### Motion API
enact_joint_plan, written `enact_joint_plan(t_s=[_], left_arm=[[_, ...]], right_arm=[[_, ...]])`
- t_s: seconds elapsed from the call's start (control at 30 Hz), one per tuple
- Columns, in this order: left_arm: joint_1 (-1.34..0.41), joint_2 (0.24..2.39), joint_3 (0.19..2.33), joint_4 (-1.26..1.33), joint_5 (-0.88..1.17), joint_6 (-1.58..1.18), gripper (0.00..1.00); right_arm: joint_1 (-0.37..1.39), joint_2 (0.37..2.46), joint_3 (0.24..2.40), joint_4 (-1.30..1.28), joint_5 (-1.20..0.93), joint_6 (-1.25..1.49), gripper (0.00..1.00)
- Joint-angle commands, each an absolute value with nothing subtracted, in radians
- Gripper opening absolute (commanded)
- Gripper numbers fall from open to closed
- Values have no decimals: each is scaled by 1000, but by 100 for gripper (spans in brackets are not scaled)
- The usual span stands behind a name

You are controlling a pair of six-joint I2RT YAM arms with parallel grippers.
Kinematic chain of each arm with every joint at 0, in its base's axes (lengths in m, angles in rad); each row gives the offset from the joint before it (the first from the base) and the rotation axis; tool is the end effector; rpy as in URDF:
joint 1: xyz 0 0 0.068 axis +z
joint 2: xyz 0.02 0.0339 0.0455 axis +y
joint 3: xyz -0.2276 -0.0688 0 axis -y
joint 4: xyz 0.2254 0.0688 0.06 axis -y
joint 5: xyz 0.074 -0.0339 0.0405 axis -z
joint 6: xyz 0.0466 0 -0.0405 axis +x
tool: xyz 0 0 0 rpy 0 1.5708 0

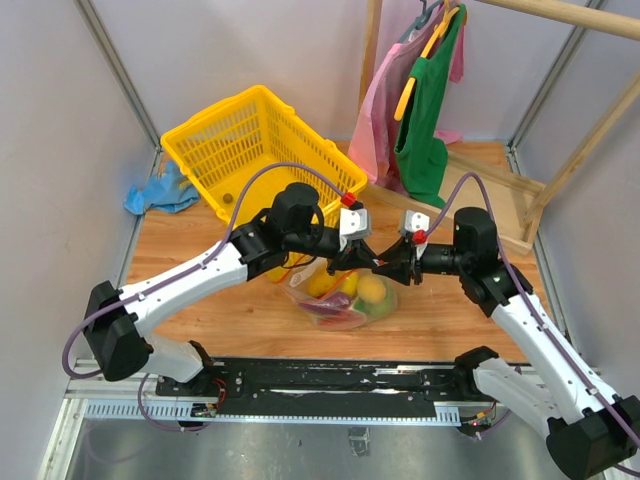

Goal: Place the food in the zip-top bag and seal the zipper
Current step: Zip the zipper food storage bag at the center of the board.

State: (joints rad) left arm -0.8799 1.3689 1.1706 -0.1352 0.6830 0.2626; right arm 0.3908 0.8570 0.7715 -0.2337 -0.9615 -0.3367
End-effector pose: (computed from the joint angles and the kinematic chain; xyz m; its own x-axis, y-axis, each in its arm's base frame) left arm 0.1757 -0.2586 0.3148 0.0524 0.2526 -0.9661 0.9984 -0.0320 0.0458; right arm 0.1669 0.1101 0.2945 0.0360 -0.1897 -0.9812 -0.9811 0.1800 -0.0708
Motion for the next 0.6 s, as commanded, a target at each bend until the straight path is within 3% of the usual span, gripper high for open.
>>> enact_joint_plan(t_s=[0.0,0.2,0.33,0.4,0.57], left_arm=[[-876,1382,1202,-71,740,227,0],[-880,1388,1188,-43,746,206,0],[-880,1386,1186,-42,727,196,1],[-880,1380,1181,-43,695,186,8],[-880,1366,1158,-44,632,172,28]], right_arm=[[403,869,783,-176,-988,-325,31],[424,907,773,-101,-1033,-289,33],[428,914,766,-95,-1020,-300,10],[428,909,769,-111,-1015,-313,1],[427,905,775,-123,-1012,-314,1]])
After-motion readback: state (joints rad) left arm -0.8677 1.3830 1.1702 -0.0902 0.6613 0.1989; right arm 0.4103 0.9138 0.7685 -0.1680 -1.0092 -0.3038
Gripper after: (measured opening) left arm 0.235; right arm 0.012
